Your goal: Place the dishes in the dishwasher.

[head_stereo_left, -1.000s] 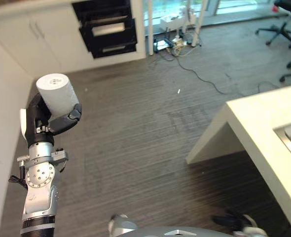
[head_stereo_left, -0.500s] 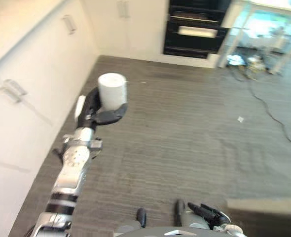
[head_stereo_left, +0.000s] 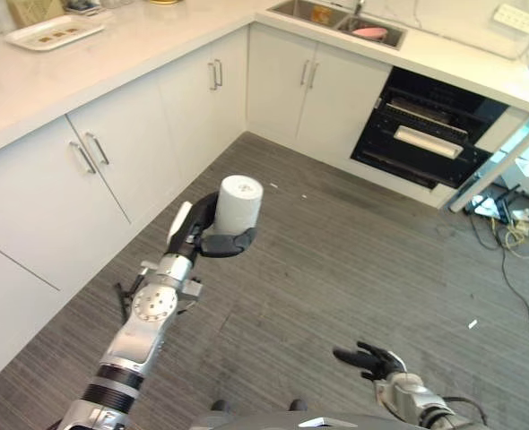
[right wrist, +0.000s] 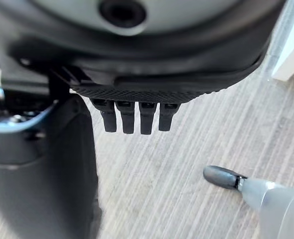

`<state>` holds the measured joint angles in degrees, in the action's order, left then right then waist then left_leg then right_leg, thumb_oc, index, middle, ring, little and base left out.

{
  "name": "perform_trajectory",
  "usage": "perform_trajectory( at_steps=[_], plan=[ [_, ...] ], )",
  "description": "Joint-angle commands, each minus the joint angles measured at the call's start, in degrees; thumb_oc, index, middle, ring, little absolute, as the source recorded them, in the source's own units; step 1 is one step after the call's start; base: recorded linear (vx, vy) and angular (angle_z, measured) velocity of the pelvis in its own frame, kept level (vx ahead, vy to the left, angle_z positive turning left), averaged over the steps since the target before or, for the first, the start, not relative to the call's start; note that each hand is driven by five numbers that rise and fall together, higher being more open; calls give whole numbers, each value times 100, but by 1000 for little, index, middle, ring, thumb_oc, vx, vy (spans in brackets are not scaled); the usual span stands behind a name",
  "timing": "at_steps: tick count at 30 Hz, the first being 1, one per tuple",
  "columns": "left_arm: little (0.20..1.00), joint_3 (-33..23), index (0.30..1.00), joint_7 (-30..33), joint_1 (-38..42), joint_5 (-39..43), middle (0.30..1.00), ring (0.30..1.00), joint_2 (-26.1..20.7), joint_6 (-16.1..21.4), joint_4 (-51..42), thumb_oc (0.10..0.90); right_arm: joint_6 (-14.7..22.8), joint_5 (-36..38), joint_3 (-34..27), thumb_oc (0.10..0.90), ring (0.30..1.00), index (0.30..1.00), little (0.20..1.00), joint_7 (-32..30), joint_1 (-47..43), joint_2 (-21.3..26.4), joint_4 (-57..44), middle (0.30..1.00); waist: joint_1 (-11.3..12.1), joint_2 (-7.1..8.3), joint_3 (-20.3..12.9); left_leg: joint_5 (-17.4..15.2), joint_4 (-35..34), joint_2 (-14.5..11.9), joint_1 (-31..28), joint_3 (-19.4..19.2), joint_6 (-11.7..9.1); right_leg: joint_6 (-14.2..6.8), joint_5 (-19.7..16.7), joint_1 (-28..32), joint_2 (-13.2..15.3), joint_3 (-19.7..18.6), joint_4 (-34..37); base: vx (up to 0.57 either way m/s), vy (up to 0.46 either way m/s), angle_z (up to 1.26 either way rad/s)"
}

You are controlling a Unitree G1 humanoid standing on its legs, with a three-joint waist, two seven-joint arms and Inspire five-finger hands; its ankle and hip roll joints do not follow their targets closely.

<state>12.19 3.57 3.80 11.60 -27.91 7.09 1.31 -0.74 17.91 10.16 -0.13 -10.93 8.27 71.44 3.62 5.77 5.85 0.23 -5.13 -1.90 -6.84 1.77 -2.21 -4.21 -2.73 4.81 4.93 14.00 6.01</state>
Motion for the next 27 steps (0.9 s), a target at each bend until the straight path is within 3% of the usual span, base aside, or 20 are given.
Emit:
perform_trajectory(
  at_steps=[1,3,13,16,19,20,22,23,24,25,27],
  plan=[
    [300,-534,300,229,521,-115,300,300,-117,666,-657,400,171,-164,121,800,900,900,900,114,672,216,-125,900,-96,-311,-198,-48,13,-108,222,-38,-192,-475,219,351,351,151,-101,33,-51,0],
    [300,-589,300,330,290,-341,300,300,-148,701,-643,400,218,-334,191,800,900,900,900,110,887,244,-180,900,-223,-351,-177,-39,13,-184,167,-129,-230,-412,259,333,279,34,-101,42,-100,-23],
    [300,-552,300,437,78,-468,300,300,-15,652,-473,400,225,-412,152,800,900,900,900,104,1127,366,4,900,-434,-438,-90,16,102,-556,-3,-151,-404,-135,549,388,-70,-206,-275,42,-141,-13],
    [300,-648,300,459,9,-501,300,300,12,630,-479,400,340,-403,235,800,900,900,900,81,1138,430,-227,900,-471,-404,98,-51,1345,-636,302,-116,-400,106,770,408,-263,-469,-586,77,-231,-19],
    [300,-748,300,525,-42,-542,300,300,7,615,-476,400,477,-484,250,800,900,900,900,-51,1102,639,-796,900,-463,-346,352,594,3013,-707,1140,-225,-375,301,936,546,-332,-587,-780,46,-185,-46],
    [300,-746,300,527,-34,-544,300,300,11,616,-473,400,466,-486,244,800,900,900,900,-53,1106,645,-814,900,-476,-374,346,565,3112,-729,1217,-192,-381,308,942,517,-358,-574,-799,36,-152,-27],
    [300,-665,300,600,81,-548,300,300,32,664,-410,400,557,-435,209,800,900,900,900,-158,1000,857,-1275,900,-462,-350,436,764,3573,-819,1708,-670,-332,402,1053,639,-403,-541,-781,99,-153,-3],
    [300,-639,300,632,132,-539,300,300,30,676,-384,400,575,-416,201,800,900,900,900,-188,917,952,-1450,900,-408,-357,463,705,3586,-740,1957,-802,-318,406,1084,731,-406,-550,-745,241,-56,17],
    [300,-618,300,712,218,-543,300,300,15,697,-354,400,641,-394,236,800,900,900,900,-249,707,1126,-1866,900,-290,-402,508,526,3076,-446,2280,-855,-250,363,1148,925,-443,-654,-606,290,14,22],
    [300,-633,300,764,255,-545,300,300,3,695,-345,400,676,-381,254,800,900,900,900,-268,584,1199,-2076,900,-214,-418,510,552,2605,-344,2350,-825,-234,325,1191,983,-456,-698,-549,356,67,19],
    [300,-646,300,883,362,-566,300,300,-31,700,-325,400,748,-334,306,800,900,900,900,-333,292,1291,-2360,900,-55,-511,484,955,1540,-263,2509,-644,-350,260,1234,1147,-553,-798,-414,268,57,-32]
  ],
)
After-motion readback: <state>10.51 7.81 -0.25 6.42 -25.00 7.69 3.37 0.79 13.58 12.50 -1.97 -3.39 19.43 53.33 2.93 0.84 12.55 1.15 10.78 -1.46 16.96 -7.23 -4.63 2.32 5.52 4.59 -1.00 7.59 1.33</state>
